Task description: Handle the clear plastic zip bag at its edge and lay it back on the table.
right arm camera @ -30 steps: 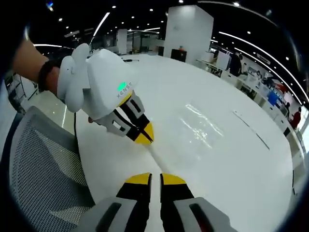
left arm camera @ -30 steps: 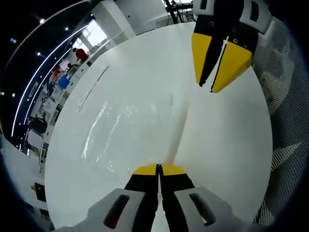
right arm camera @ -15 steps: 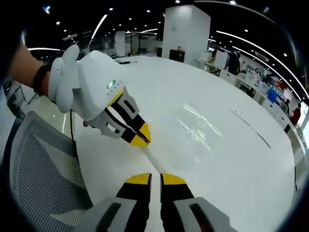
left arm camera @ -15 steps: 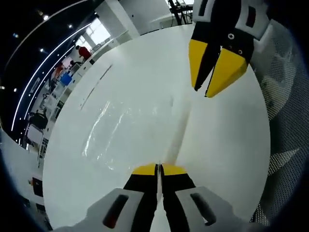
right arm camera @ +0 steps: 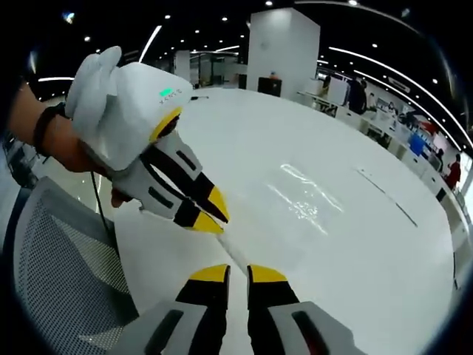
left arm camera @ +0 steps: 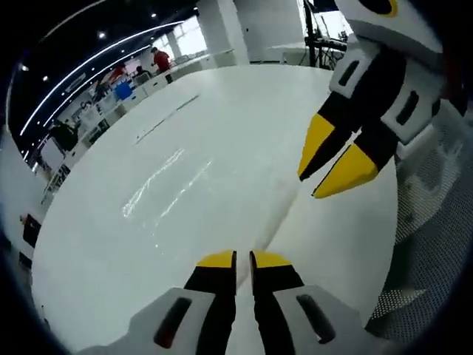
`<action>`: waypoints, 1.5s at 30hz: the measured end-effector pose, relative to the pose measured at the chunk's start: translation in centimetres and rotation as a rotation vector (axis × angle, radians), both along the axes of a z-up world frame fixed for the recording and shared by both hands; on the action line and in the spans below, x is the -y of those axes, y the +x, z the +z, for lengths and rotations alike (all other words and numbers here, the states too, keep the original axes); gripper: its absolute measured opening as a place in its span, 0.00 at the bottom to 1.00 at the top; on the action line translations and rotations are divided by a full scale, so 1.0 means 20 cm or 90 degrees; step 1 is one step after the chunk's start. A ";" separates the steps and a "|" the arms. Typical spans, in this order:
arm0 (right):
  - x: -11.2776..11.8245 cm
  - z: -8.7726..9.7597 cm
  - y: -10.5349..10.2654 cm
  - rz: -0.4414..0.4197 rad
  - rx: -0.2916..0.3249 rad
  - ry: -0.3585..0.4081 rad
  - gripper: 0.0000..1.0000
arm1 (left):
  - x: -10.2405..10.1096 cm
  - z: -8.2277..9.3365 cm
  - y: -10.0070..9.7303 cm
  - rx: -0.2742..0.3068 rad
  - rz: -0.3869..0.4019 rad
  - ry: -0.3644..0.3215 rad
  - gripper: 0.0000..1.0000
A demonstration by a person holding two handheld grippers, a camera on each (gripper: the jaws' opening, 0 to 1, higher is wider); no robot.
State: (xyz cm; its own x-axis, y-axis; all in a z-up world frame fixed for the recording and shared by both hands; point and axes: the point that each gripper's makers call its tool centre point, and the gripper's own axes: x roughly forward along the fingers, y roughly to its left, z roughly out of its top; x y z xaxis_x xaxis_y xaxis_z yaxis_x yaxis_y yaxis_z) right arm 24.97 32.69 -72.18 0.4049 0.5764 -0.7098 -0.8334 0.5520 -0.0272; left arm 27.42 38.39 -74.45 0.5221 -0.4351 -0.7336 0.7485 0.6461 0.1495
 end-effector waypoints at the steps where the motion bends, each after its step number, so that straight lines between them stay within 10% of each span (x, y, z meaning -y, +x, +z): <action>1: 0.00 0.00 0.00 -0.001 0.000 0.001 0.07 | 0.00 0.00 -0.01 -0.006 0.003 -0.006 0.06; 20: 0.12 -0.05 -0.01 -0.082 -0.023 0.038 0.14 | -0.07 -0.05 -0.15 -0.052 0.071 -0.068 0.14; 45: 0.29 0.00 -0.05 -0.175 -0.025 0.120 0.41 | -0.28 0.04 -0.13 -0.019 0.197 -0.165 0.45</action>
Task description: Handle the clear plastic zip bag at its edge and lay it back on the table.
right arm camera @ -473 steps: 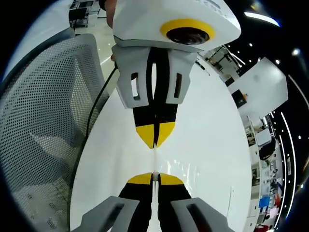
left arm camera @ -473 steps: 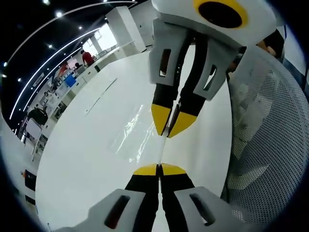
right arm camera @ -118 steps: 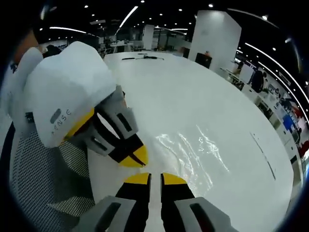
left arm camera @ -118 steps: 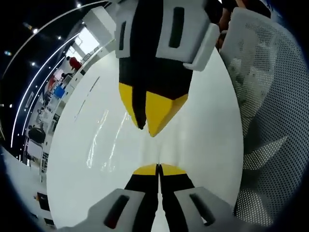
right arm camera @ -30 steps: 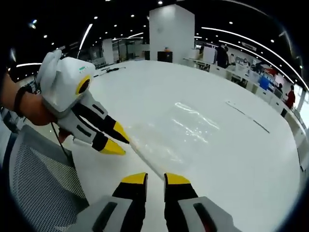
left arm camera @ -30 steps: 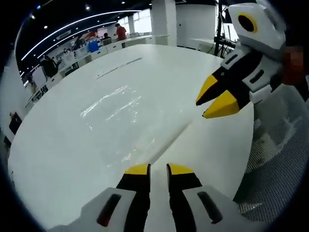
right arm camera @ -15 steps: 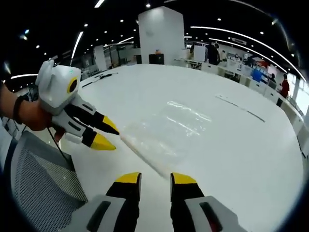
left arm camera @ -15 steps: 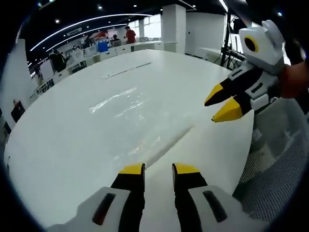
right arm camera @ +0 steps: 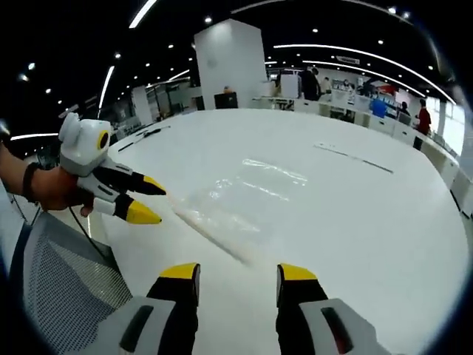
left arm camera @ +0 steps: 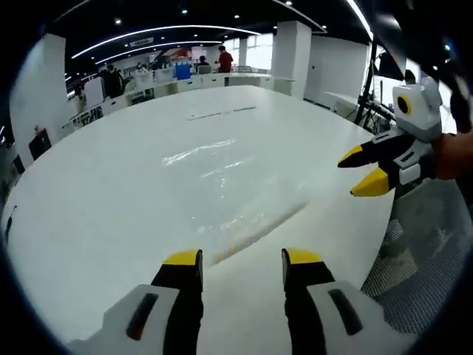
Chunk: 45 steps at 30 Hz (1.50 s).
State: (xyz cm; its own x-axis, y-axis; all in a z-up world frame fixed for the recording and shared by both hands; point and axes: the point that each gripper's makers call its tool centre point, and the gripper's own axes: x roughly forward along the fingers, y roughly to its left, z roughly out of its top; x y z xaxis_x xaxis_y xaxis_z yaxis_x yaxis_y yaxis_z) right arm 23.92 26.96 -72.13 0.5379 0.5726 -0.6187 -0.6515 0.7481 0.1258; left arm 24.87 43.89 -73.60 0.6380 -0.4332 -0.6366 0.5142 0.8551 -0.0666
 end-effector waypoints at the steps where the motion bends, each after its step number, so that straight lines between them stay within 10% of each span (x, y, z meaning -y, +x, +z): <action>1: 0.01 0.00 0.00 -0.004 0.001 0.004 0.42 | -0.01 0.00 0.00 0.000 0.006 0.000 0.47; 45: 0.28 0.07 -0.09 -0.127 0.028 0.062 0.53 | 0.00 0.01 -0.09 -0.024 0.025 -0.021 0.54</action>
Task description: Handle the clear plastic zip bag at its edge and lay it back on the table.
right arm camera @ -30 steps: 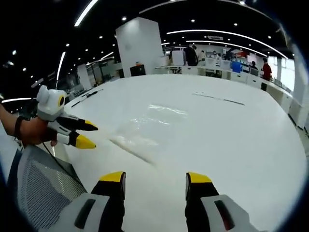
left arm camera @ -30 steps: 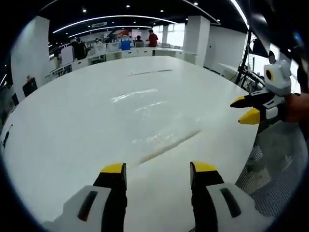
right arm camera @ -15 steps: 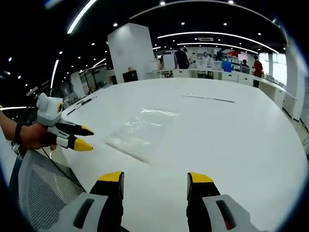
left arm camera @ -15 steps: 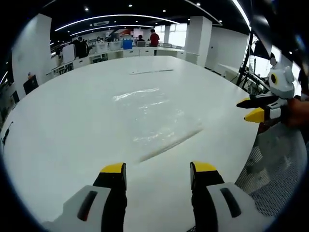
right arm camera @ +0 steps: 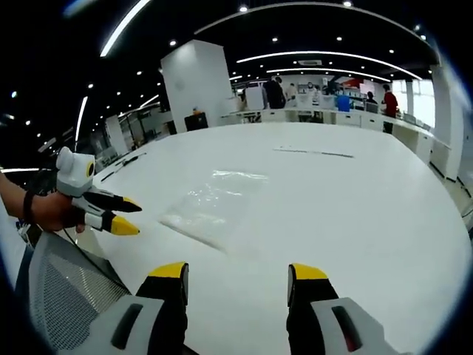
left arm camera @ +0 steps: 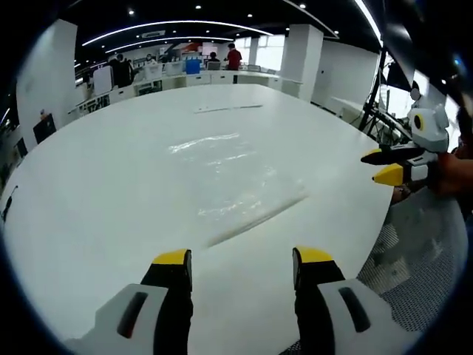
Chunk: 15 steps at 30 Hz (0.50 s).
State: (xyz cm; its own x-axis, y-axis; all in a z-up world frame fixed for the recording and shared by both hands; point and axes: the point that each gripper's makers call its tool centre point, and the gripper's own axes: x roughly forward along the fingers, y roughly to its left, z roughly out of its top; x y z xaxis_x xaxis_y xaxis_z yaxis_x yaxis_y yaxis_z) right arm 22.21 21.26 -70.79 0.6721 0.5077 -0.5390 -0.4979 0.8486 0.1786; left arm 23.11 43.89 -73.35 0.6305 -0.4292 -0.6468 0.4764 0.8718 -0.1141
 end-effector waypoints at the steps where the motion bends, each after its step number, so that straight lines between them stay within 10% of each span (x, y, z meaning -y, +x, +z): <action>1: 0.00 0.00 0.00 0.000 0.002 0.002 0.53 | 0.00 0.00 0.00 -0.001 0.000 0.001 0.54; 15: 0.02 0.03 0.03 -0.021 0.022 0.017 0.53 | 0.04 0.02 -0.08 -0.017 -0.022 0.019 0.55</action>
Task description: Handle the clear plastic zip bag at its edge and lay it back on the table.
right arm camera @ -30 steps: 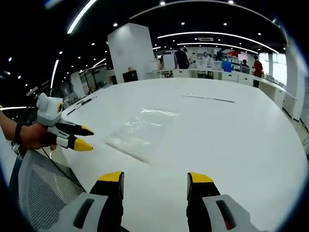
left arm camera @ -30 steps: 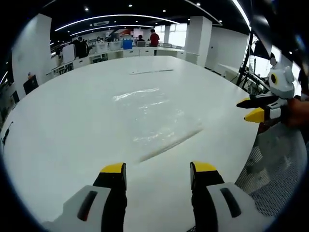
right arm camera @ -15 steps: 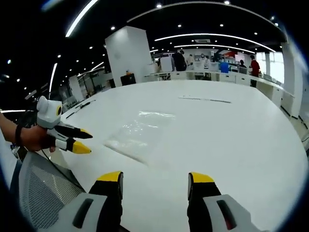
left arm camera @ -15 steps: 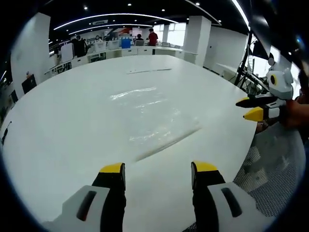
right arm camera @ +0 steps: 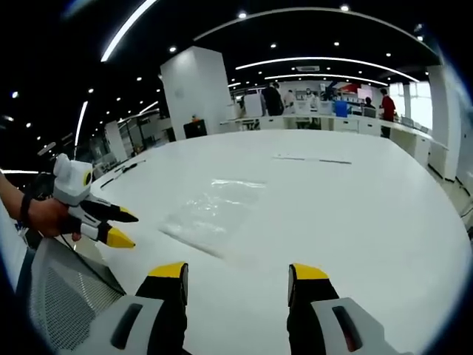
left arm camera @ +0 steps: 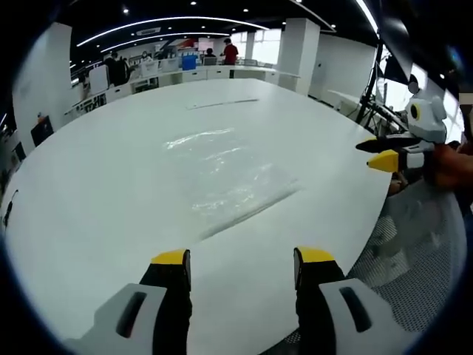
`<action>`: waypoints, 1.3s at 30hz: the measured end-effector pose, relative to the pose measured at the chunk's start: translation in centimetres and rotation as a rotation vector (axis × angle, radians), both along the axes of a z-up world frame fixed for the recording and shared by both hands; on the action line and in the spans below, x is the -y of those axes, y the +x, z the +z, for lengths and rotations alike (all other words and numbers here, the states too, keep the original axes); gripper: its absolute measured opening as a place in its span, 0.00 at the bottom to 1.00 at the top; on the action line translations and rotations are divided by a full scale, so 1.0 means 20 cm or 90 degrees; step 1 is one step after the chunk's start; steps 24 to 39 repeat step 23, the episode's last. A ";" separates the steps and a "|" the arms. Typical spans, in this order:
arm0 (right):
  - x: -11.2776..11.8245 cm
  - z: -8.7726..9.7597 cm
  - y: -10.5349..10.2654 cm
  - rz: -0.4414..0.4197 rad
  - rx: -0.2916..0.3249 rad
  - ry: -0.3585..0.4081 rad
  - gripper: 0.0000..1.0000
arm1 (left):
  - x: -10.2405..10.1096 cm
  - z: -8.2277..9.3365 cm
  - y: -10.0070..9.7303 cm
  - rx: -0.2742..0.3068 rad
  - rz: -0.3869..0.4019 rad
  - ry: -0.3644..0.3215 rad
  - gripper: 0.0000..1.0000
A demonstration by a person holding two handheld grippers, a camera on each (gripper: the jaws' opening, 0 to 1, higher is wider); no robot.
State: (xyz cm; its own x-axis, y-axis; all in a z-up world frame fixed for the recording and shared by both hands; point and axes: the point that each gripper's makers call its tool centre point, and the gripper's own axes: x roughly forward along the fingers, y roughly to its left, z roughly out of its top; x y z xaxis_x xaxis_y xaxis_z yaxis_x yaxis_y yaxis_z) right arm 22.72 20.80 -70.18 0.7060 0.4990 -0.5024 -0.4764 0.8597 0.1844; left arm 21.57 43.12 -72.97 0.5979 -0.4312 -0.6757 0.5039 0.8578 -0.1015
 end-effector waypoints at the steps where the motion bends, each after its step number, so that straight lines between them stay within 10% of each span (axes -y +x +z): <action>1: 0.00 0.00 0.00 -0.002 0.002 0.001 0.53 | 0.00 0.00 0.00 0.001 -0.002 0.001 0.55; 39: -0.03 0.02 0.00 0.017 0.017 -0.002 0.55 | 0.00 0.01 -0.01 -0.001 -0.012 0.005 0.59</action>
